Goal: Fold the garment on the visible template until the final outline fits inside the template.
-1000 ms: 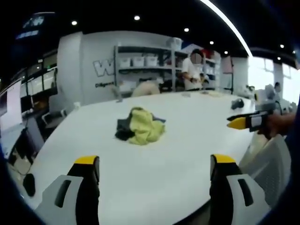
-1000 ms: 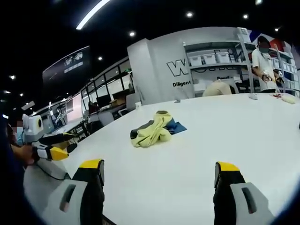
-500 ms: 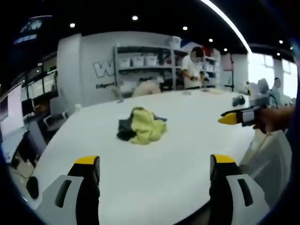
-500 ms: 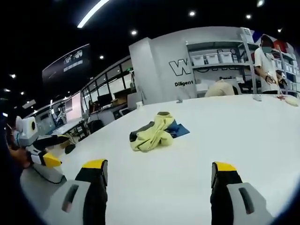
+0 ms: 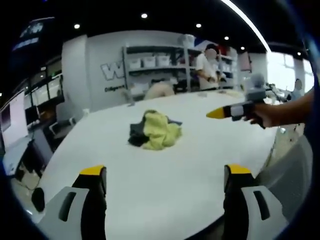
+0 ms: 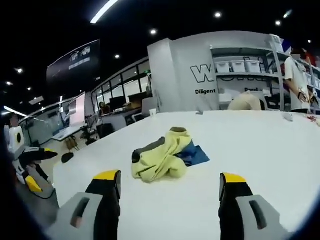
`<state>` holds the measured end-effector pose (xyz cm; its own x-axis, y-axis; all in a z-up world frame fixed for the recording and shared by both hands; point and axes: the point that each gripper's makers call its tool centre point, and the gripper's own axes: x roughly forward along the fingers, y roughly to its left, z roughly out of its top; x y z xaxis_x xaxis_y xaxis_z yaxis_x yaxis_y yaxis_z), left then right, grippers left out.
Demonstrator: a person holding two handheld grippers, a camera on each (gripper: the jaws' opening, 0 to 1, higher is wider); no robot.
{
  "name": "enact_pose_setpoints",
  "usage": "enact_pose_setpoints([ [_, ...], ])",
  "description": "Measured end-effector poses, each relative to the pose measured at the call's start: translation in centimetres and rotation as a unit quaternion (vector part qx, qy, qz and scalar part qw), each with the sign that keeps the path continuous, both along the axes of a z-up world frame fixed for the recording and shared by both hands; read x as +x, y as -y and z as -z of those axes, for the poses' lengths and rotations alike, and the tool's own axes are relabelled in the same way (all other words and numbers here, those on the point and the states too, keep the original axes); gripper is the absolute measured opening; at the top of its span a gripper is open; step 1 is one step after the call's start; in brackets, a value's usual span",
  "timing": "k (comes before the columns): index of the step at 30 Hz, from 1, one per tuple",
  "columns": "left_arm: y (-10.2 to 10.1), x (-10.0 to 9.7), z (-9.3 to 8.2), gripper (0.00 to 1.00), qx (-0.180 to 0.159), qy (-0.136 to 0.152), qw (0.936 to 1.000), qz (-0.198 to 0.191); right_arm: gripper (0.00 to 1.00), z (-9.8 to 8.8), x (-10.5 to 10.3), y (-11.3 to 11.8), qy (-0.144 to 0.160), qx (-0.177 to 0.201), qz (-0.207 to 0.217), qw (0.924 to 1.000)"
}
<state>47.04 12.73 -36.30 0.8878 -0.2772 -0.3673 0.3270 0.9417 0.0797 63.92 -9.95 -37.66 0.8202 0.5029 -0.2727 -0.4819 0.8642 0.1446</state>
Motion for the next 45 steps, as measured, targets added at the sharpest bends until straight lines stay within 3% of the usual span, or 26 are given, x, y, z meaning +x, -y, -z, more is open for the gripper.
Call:
enact_pose_setpoints([
  [5,-0.1,0.0,0.2,0.98,0.0,-0.004,1.0,-0.002,0.67,-0.8,4.4,-0.4,0.012,-0.014,-0.002,0.9998],
  [9,-0.1,0.0,0.4,0.97,0.001,-0.008,1.0,-0.003,0.56,-0.1,9.0,-0.2,0.002,-0.057,0.0,0.9984],
  [12,-0.2,0.0,0.5,0.97,0.001,-0.009,1.0,-0.004,0.46,-0.2,10.0,-0.8,-0.001,-0.061,0.005,0.9981],
  [13,-0.3,0.1,0.5,0.97,0.0,-0.01,0.9999,-0.005,0.44,0.2,12.0,-0.6,-0.013,-0.065,0.011,0.9977],
  [18,-0.4,0.1,0.5,0.97,-0.001,-0.011,0.9999,-0.008,0.4,0.5,14.4,-1.3,-0.022,-0.078,0.016,0.9966],
  [20,-0.5,0.1,0.6,0.97,-0.002,-0.014,0.9998,-0.01,0.36,2.1,17.2,-2.4,-0.048,-0.098,0.017,0.9938],
  [23,-0.5,0.1,0.7,0.97,-0.002,-0.014,0.9998,-0.012,0.35,3.8,18.6,-2.9,-0.073,-0.115,0.018,0.9905],
  [32,-0.8,0.2,0.6,0.97,-0.003,-0.012,0.9998,-0.018,0.28,6.1,19.4,-4.3,-0.106,-0.123,0.019,0.9866],
  [33,-0.8,0.2,0.5,0.97,-0.003,-0.011,0.9997,-0.019,0.27,7.1,20.1,-4.3,-0.117,-0.124,0.017,0.9852],
  [40,-0.8,0.2,0.6,0.97,-0.003,-0.013,0.9997,-0.02,0.15,9.4,19.8,-4.9,-0.15,-0.106,0.008,0.9829],
  [45,-0.8,0.2,0.6,0.97,-0.002,-0.015,0.9997,-0.02,0.11,9.5,19.9,-4.9,-0.167,-0.079,0.021,0.9825],
])
